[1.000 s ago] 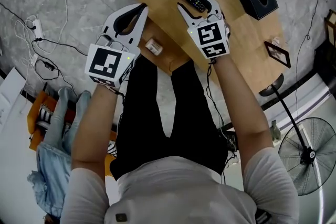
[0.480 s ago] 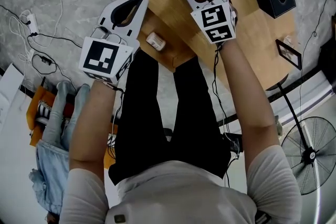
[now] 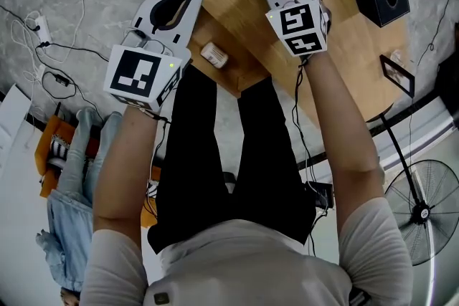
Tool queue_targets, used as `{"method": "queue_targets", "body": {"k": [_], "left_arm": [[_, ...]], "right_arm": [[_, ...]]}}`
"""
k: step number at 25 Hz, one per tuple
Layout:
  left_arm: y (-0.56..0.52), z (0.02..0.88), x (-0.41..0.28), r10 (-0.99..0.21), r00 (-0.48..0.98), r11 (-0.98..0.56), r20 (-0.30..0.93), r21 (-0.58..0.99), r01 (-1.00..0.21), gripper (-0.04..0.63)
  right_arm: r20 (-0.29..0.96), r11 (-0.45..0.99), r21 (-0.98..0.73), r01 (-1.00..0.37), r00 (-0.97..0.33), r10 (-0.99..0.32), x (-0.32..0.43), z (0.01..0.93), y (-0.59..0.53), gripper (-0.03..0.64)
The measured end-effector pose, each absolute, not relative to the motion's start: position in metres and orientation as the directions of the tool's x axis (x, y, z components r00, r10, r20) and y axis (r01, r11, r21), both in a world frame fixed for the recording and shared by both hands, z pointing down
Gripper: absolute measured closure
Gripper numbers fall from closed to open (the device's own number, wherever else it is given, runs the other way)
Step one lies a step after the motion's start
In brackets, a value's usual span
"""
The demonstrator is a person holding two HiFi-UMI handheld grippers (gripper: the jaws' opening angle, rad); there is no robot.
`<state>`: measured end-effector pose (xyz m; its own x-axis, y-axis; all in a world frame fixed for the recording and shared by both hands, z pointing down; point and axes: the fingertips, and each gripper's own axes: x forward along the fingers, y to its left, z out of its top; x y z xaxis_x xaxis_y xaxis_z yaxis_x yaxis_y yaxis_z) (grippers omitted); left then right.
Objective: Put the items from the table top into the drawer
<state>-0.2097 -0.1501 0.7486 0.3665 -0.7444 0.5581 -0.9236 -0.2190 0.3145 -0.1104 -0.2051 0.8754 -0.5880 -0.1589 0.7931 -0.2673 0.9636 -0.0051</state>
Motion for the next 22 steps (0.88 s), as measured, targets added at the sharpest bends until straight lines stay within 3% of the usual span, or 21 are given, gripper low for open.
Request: {"method": "queue_targets", "body": {"k": [10,22], "left_arm": [[-0.140,0.746,-0.214,-0.749,0.359,-0.208,0.557,0.318,-0.925,0.586],[-0.116,0.735,-0.225,-0.766,0.334,-0.180,0.549,0.316,-0.931,0.586]], "right_arm": [[0.786,0.960,0.011,-0.280,-0.591,-0.182,-0.113,0.866,-0.211,0.515],[0.782,0.961,-0.020,-0.275,-0.603,-0.157,-0.128,0.846,-0.177,0.517]]}}
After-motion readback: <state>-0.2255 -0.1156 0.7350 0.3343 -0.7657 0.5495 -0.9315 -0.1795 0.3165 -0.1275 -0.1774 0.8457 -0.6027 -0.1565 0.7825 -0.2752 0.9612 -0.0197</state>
